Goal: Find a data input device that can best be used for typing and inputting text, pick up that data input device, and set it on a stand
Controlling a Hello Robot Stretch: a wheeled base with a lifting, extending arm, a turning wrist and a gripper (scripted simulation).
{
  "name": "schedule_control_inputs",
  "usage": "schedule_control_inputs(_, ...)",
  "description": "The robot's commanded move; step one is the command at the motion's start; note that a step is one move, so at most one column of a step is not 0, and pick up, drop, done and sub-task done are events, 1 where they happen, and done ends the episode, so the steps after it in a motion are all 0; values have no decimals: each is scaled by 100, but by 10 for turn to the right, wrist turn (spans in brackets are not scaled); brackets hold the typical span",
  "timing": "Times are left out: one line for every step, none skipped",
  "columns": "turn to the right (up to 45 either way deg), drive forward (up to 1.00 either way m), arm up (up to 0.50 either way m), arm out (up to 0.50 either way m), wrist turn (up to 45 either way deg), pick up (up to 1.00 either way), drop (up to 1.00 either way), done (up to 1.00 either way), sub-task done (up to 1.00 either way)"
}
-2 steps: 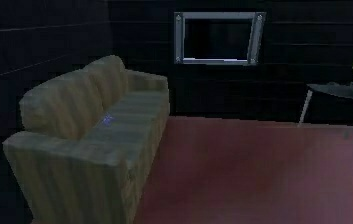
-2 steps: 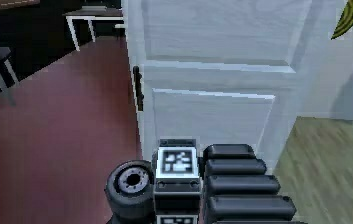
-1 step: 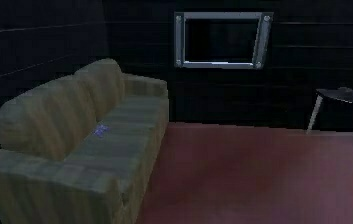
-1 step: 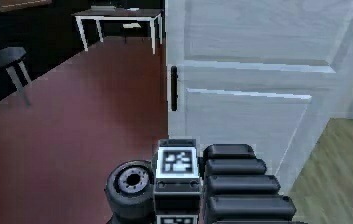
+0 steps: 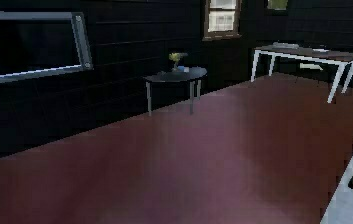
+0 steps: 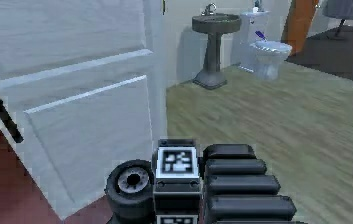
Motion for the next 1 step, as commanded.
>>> schedule_control_inputs(60,0,0,0,0,0,0,0,0)
